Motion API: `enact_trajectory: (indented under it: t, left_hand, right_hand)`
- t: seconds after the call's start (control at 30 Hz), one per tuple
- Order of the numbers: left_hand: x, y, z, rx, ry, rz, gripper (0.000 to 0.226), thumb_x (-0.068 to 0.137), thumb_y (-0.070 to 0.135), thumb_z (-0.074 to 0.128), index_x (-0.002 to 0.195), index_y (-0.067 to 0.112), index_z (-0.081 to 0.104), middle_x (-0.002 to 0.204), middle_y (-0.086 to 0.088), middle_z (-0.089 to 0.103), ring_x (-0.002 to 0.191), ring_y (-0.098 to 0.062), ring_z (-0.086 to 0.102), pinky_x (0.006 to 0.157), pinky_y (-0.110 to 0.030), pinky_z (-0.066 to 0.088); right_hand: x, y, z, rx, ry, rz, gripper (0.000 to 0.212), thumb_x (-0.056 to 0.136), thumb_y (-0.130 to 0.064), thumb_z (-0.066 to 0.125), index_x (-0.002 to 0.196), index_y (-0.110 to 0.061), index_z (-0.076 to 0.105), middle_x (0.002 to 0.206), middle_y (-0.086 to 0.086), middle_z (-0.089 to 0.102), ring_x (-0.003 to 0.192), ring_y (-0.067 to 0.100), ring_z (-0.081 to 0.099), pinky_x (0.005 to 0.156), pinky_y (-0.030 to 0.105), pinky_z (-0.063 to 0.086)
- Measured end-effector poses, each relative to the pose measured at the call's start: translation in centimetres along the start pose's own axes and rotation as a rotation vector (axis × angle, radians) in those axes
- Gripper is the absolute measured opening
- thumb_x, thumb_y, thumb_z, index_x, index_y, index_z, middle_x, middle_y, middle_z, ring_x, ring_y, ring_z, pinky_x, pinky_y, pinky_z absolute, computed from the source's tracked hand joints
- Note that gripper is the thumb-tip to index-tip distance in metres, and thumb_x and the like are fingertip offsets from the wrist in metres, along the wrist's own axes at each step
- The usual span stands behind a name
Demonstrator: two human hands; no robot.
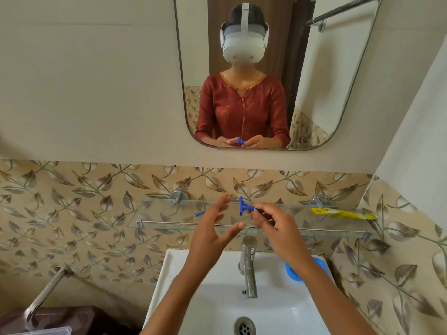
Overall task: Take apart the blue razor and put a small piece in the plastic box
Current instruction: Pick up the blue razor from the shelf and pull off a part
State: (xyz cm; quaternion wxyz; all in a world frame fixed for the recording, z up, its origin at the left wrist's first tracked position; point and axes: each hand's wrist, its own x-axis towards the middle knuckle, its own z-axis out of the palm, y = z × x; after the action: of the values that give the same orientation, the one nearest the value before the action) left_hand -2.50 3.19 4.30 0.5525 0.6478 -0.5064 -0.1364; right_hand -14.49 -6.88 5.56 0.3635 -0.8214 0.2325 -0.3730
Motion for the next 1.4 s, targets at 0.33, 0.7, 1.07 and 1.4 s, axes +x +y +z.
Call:
enact_trajectory:
  t: [0.33,0.7,1.07,1.4]
  left_hand:
    - [1.7,1.5,-0.3,-0.247,-0.155,-0.048,0.049,0.065,0.03,0.067,0.112,0.029,0.055,0.114,0.001,0.065,0.107,0.002,0.058,0.093,-0.016,0.047]
    - [2.0,0.7,-0.5,-0.282,-0.17,-0.07,0.05,0.067,0.004,0.071,0.111,0.023,0.057,0.104,0.009,0.066,0.098,0.001,0.064,0.089,-0.017,0.05]
    - [2.0,0.7,-0.7,-0.304,-0.176,-0.09,0.047,0.058,0.021,0.074,0.102,0.034,0.062,0.091,0.022,0.071,0.102,-0.005,0.063,0.09,-0.02,0.05]
    - [1.5,0.4,0.0,-0.289,-0.175,-0.118,0.043,0.074,0.002,0.067,0.102,0.033,0.059,0.101,0.007,0.067,0.096,0.003,0.063,0.089,-0.016,0.049]
  right_hand:
    - [-1.3,0.0,0.8,0.058,0.011,-0.014,0.033,0.078,-0.039,0.049,0.098,-0.016,0.062,0.083,0.0,0.066,0.077,0.01,0.062,0.065,0.01,0.047]
    - [-0.8,-0.1,0.4,0.011,-0.062,-0.046,0.005,0.082,-0.043,0.043,0.082,-0.043,0.049,0.049,-0.009,0.046,0.049,0.008,0.042,0.046,0.014,0.032]
    - [-0.3,0.5,0.1,-0.062,-0.1,-0.072,0.041,0.078,-0.055,0.043,0.105,-0.03,0.06,0.065,0.01,0.065,0.055,0.022,0.054,0.053,0.04,0.045]
    - [-0.6,1.3,0.8,-0.135,-0.02,-0.004,0.035,0.079,-0.043,0.047,0.103,-0.025,0.065,0.084,0.002,0.075,0.074,0.018,0.066,0.065,0.036,0.053]
